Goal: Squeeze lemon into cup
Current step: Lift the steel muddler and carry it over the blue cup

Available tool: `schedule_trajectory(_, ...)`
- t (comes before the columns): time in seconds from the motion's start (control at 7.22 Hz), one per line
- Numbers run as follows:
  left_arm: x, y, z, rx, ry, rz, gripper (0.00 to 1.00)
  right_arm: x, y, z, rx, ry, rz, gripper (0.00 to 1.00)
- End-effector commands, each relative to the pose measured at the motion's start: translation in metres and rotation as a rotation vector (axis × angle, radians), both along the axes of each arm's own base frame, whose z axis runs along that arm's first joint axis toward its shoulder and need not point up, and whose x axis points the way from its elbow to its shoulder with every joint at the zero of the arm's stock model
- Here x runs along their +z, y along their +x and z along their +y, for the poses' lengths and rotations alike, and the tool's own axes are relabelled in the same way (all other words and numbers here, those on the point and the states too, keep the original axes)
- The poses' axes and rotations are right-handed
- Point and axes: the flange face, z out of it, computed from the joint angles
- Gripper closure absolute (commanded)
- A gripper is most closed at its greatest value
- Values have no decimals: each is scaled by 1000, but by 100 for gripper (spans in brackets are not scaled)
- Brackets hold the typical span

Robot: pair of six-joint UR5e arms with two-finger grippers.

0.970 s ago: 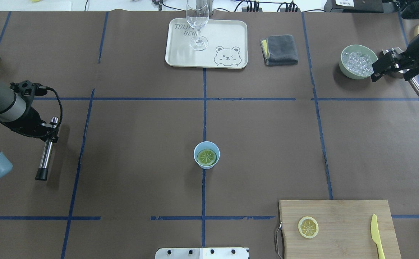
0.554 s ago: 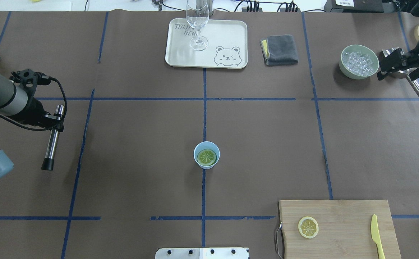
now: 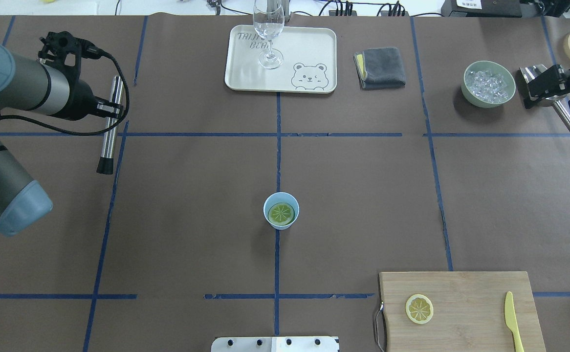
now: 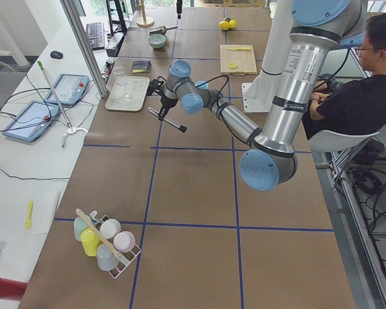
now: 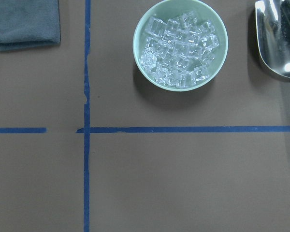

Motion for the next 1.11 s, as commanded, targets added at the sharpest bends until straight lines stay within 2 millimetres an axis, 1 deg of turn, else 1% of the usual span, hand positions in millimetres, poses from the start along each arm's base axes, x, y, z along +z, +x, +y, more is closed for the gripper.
schedule_trajectory(0.0,-58,-13,11,-36,112,109,100,21,26,4,2,6,14,0)
schedule_trajectory(0.14,-72,-20,6,-116,190,119,100,46,56,13,-12,26,30,0)
schedule_trajectory(0.28,-93,-22,5,-160,249,153,100,75,84,20,-26,35,45,0)
schedule_trajectory(0.42,-107,-23,12,-157,309,222,100,108,113,31,-52,46,60,0)
schedule_trajectory(0.55,-117,-27,19,-172,343,311,100,142,147,36,-58,45,55,0)
schedule_trajectory(0.69,-122,-21,26,-174,347,392,100,180,174,46,-72,35,15,0)
schedule_trajectory(0.83,-127,-20,32,-230,396,426,100,201,193,52,-60,24,7,0)
schedule_trajectory(0.97,-131,-9,42,-268,421,443,100,213,204,63,-46,9,6,0)
